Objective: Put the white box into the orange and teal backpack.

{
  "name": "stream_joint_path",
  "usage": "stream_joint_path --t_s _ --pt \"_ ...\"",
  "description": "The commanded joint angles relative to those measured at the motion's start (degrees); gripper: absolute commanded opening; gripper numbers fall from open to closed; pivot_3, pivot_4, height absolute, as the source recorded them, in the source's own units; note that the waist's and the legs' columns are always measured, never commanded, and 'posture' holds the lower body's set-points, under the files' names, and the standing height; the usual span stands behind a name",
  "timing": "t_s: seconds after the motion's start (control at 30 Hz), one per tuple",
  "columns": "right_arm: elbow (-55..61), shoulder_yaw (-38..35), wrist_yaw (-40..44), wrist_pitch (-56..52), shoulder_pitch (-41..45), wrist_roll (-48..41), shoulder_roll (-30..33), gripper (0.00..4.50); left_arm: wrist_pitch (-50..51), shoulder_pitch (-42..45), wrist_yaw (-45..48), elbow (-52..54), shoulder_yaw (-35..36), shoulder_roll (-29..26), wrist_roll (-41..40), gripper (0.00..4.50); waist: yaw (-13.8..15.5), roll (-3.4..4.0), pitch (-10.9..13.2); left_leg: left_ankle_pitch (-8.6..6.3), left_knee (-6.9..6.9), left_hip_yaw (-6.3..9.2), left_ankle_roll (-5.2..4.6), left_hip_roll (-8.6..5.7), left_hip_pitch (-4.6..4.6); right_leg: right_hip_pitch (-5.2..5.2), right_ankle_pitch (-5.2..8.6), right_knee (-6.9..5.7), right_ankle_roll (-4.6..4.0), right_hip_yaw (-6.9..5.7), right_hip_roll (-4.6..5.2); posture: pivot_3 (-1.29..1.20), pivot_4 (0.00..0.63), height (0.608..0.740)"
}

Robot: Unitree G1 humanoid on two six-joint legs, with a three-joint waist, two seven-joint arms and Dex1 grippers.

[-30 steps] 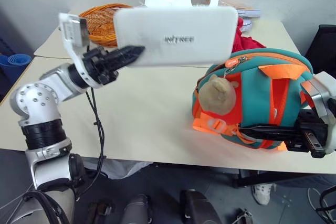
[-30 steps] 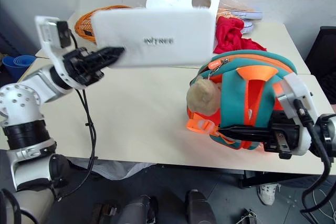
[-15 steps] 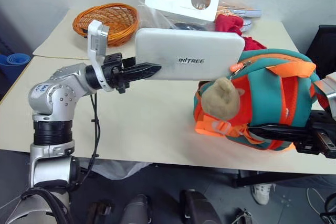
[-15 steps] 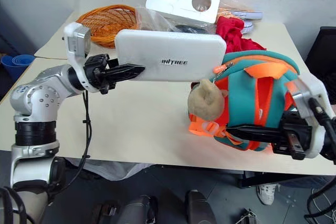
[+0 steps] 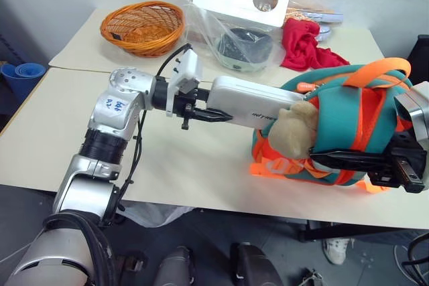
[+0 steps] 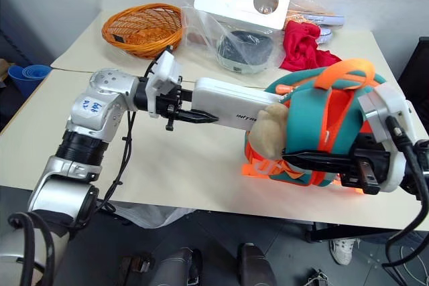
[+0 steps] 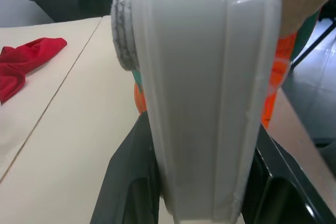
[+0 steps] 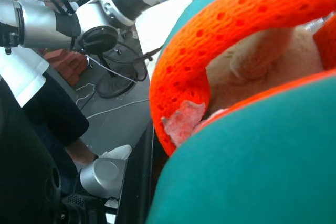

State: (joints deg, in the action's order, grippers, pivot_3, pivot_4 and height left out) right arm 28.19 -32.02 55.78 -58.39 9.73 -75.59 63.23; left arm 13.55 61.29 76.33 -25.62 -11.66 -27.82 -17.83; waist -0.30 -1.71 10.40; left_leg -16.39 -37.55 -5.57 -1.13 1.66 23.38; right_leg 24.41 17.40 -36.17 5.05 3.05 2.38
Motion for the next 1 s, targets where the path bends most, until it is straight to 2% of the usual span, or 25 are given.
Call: stream_joint_path --t_s 0.03,0.2,0.43,0.5,0.6,0.7,0.77,0.8,1.0 --pt "0.4 -2.1 -0.3 1.8 -0.1 0.2 -0.5 0.02 -2.8 2.9 3.0 -2.7 1.2 -0.4 0.8 1.39 0.0 0.0 0.0 0.07 -0.05 -0.03 0.11 0.02 0.1 0.16 0.0 -0.32 0.0 0.04 -0.04 0.0 0.15 0.74" --pt "1.6 -1.3 -1.7 3.0 -0.2 0.2 -1.5 0.02 -2.6 3.3 1.6 -2.3 0.1 5.6 1.0 1.39 0.2 0.0 0.0 -0.03 -0.45 -0.01 -0.06 0.04 0.13 0.12 0.01 -0.38 0.0 0.04 -0.06 0.0 0.15 0.74" --pt "2.4 1.1 -3.8 4.5 0.1 1.4 -3.3 0.02 -4.4 6.5 -9.9 -7.1 -1.7 20.8 6.1 1.39 0.4 -0.01 0.0 -0.13 -0.61 0.03 -0.36 -0.14 0.21 0.01 -0.12 -0.32 0.23 0.08 0.09 0.0 0.15 0.74" --pt "2.9 1.7 -4.8 5.0 -0.2 1.6 -4.1 0.0 -4.9 8.2 -13.3 -9.8 -1.8 24.3 7.6 2.09 0.4 -0.01 0.0 -0.13 -0.63 0.04 -0.35 -0.12 0.33 0.14 -0.13 -0.34 0.24 0.07 0.05 0.0 0.15 0.74" --pt "3.6 1.8 -5.9 5.3 -0.9 1.3 -5.0 0.0 -5.5 8.8 -14.7 -10.9 -1.5 25.8 8.8 2.89 0.1 0.0 0.0 -0.12 -0.61 0.02 -0.33 -0.09 0.3 0.17 -0.13 -0.35 0.24 0.12 -0.03 0.0 0.15 0.74" --pt "4.2 1.7 -6.9 5.8 -2.2 1.6 -5.9 0.0 -4.8 7.9 -13.8 -8.7 -0.7 24.3 8.6 3.73 0.1 0.01 0.0 -0.07 -0.55 -0.01 -0.26 -0.03 0.19 0.15 -0.12 -0.44 0.23 0.19 -0.13 0.0 0.15 0.74" --pt "4.5 1.5 -7.7 6.0 -3.0 1.6 -6.5 0.0 -4.3 6.5 -13.1 -5.9 0.1 21.2 8.4 4.34 0.1 0.01 0.0 -0.06 -0.55 -0.01 -0.24 -0.03 0.14 0.15 -0.12 -0.51 0.22 0.2 -0.13 0.0 0.15 0.74" --pt "4.6 1.4 -7.9 6.1 -3.3 1.6 -6.7 0.0 -3.6 5.7 -12.5 -4.4 0.7 19.6 7.9 4.49 0.0 0.01 0.0 -0.06 -0.55 -0.02 -0.24 -0.02 0.13 0.14 -0.11 -0.53 0.21 0.21 -0.13 0.0 0.15 0.74" --pt "5.4 0.7 -9.3 6.6 -5.1 1.5 -7.6 0.0 10.5 -0.1 1.1 8.4 6.6 5.7 -4.3 4.49 -0.9 0.04 0.0 0.02 -0.52 -0.06 -0.09 0.04 0.01 0.13 -0.04 -0.76 0.08 0.2 -0.09 0.0 0.15 0.74"
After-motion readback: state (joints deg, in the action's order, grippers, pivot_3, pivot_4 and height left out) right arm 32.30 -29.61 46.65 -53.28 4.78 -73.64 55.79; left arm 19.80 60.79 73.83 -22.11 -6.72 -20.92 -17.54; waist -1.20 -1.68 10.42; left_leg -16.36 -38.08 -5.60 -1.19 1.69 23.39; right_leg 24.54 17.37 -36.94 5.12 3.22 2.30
